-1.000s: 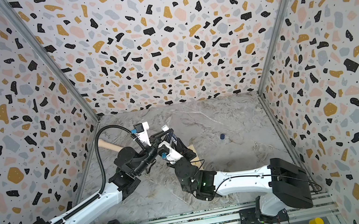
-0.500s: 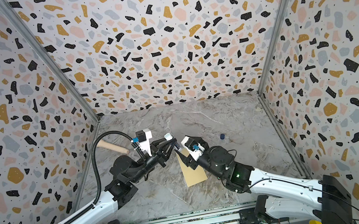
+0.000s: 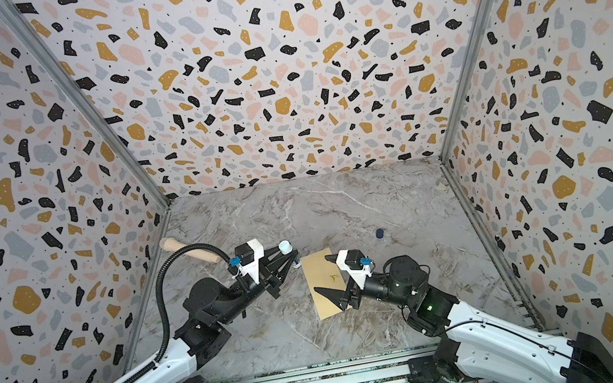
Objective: Place the letter into the envelope and seal it
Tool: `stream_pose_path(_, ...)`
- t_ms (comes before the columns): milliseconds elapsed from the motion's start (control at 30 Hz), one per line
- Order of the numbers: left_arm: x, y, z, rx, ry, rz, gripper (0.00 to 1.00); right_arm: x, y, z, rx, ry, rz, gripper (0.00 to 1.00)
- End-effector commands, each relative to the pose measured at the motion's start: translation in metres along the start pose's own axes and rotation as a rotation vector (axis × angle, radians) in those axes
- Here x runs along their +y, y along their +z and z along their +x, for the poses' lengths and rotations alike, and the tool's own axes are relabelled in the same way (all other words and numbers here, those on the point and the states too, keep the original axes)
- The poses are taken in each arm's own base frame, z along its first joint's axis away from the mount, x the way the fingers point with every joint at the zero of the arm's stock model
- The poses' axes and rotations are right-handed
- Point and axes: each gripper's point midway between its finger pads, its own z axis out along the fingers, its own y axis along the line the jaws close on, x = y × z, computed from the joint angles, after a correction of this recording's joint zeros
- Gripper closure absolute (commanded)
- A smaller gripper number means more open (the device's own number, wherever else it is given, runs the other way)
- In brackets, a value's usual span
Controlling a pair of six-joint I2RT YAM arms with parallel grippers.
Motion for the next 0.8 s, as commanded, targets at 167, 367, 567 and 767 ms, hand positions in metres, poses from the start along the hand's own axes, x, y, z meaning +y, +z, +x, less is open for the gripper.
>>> stream_pose_path(167,-0.001,-0.004,-0.03,-0.124,-0.017,-0.001,1.0,0.009,0.004,-0.012,-0.05,0.027,-0.078,0.2)
stream_pose_path(367,0.021,0.007,-0.038,-0.136,-0.401,-0.09,1.0,0.006,0.013,-0.019,-0.065,0.076,-0.117,0.21)
stream_pose_path(567,0.014,0.026,-0.036,-0.082,-0.64,-0.026,1.0,-0.006,0.017,-0.029,-0.109,0.175,-0.145,0.25)
stream_pose_path(767,0.005,0.033,-0.032,-0.068,-0.719,0.044,1.0,-0.008,0.019,-0.04,-0.157,0.274,-0.203,0.28)
